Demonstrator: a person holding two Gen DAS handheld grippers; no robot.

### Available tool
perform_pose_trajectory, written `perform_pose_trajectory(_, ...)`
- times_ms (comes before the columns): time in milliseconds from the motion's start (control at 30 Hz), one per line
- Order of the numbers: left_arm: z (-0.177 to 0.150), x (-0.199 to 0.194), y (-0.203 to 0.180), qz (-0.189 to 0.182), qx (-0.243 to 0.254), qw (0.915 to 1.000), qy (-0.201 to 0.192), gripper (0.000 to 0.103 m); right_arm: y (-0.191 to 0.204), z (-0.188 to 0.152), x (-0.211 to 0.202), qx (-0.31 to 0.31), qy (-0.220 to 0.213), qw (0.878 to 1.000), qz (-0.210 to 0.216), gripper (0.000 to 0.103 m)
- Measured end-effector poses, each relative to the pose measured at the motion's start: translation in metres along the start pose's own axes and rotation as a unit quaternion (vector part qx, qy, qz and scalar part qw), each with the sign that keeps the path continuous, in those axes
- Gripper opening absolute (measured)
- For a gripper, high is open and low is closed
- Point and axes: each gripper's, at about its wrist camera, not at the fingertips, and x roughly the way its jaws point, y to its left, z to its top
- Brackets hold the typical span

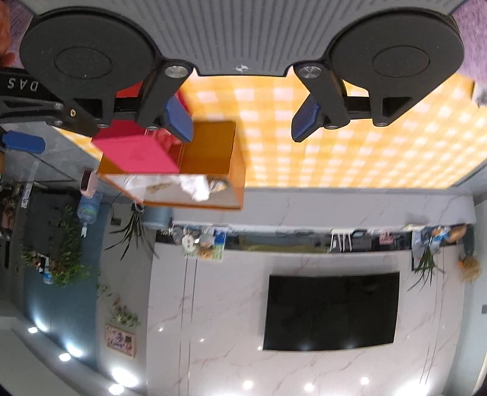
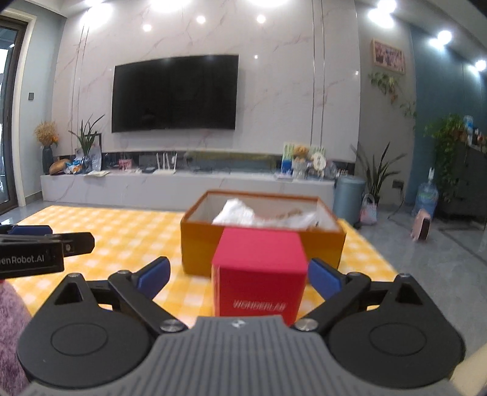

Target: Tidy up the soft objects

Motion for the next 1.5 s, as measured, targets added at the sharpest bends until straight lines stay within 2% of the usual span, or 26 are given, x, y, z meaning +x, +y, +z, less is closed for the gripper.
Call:
perform_pose_trajectory(100,-0.008,0.002,0.003,0.016,-0.001,0.9999,0.005,0.087,-0.003,-0.010,0.004,0.006,0.007,1.000,-0.013,0.096)
perform_pose_trajectory(200,-0.016,0.004,0.000,0.012,0.015,0.9998,0.006,0.088,-0.014,-0.015,0.011,0.037,0.021,0.999,-0.017,0.096)
perform_pose_trajectory(367,-0.033,0.011,-0.010,0.008,0.032,0.9989,0.032,0.088,-0.026,-0.021,0.025,0.072,0.058,0.995,-0.026,0.096)
perform_pose_trajectory(567,-0.038,0.010,-0.015,-0.001,0.047,0.9978,0.048,0.089,-0.022,-0.024,0.030,0.063,0.068,0.995,-0.023,0.096)
perform_pose_trajectory(1500,-0.036,0.007,-0.015,0.000,0.058,0.9961,0.066,0.089,-0.023,-0.022,0.028,0.069,0.067,0.995,-0.025,0.096)
